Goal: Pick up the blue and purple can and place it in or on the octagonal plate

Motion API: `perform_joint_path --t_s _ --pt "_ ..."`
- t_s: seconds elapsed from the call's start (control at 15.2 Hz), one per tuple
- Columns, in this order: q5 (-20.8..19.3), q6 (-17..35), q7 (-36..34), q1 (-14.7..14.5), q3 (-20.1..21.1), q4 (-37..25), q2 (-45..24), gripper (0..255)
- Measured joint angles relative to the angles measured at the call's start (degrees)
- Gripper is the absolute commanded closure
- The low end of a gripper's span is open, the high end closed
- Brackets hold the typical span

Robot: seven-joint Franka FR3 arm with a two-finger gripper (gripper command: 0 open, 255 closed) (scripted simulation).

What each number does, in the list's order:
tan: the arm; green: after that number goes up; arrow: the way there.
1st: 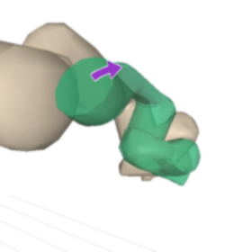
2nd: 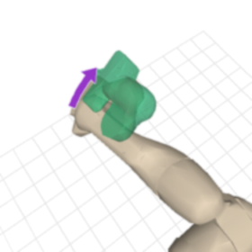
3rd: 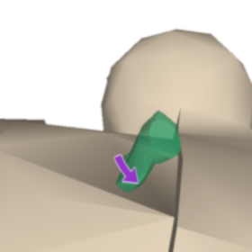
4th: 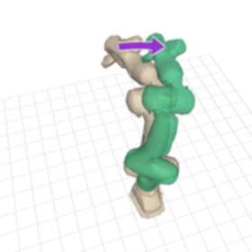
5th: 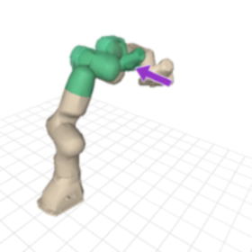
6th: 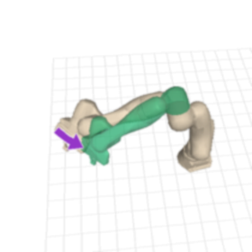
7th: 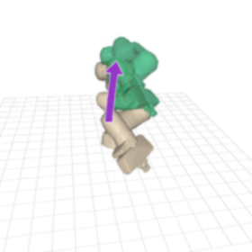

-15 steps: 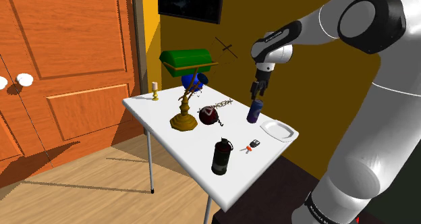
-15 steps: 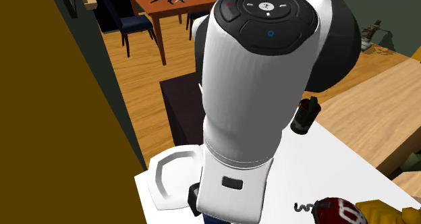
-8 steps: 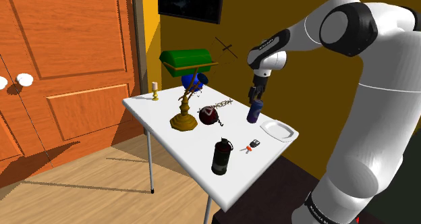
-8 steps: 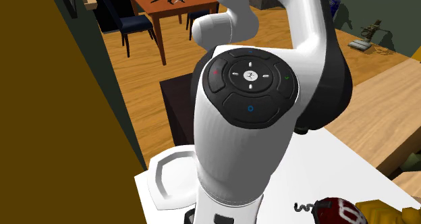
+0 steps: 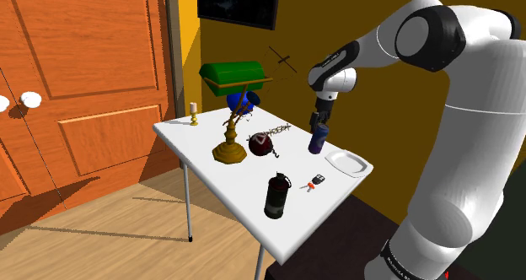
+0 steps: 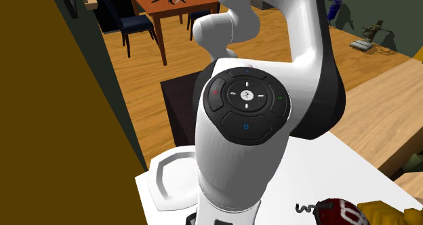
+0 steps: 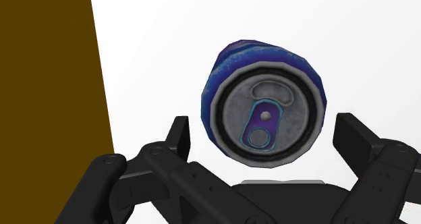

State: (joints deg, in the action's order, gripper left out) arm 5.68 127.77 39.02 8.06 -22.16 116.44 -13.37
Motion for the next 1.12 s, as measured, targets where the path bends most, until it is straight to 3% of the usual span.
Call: perform_joint_path --t_s 0.07,0.13,0.79,1.12 --pt "0.0 0.0 0.0 0.0 0.0 0.0 0.0 0" --pt "0.0 0.0 0.0 0.0 0.0 0.0 0.0 255" --pt "0.0 0.0 0.0 0.0 0.0 0.0 0.1 255" --pt "-0.9 -2.7 -0.5 -0.2 -0.3 -1.1 1.7 255"
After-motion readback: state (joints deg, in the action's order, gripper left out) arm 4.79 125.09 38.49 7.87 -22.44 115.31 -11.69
